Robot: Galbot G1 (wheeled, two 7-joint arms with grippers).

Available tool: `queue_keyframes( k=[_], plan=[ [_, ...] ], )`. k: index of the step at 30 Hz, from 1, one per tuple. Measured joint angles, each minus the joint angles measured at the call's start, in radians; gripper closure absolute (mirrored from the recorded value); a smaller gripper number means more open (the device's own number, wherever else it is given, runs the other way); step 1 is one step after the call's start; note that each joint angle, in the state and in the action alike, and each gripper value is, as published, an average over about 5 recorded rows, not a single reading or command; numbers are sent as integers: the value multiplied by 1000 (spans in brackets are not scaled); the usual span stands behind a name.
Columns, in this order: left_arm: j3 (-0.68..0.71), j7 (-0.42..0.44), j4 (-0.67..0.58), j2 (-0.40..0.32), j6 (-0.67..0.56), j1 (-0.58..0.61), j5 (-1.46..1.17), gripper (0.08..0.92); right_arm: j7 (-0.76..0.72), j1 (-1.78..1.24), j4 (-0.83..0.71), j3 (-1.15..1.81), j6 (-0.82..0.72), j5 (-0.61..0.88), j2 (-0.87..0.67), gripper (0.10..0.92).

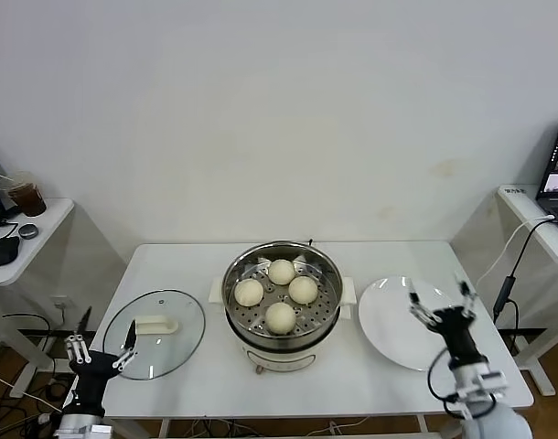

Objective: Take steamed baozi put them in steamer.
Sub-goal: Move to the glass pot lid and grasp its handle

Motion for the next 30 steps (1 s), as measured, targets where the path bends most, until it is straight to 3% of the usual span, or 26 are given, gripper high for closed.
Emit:
queue_keyframes(
  k=[12, 30],
  plan=[
    [61, -32, 242, 104, -18, -140, 525, 177, 18, -93, 3, 98, -4, 18, 72, 203],
    [180, -45, 502, 155, -11, -388, 700, 177, 17, -153, 24, 135, -2, 0, 117, 203]
  ],
)
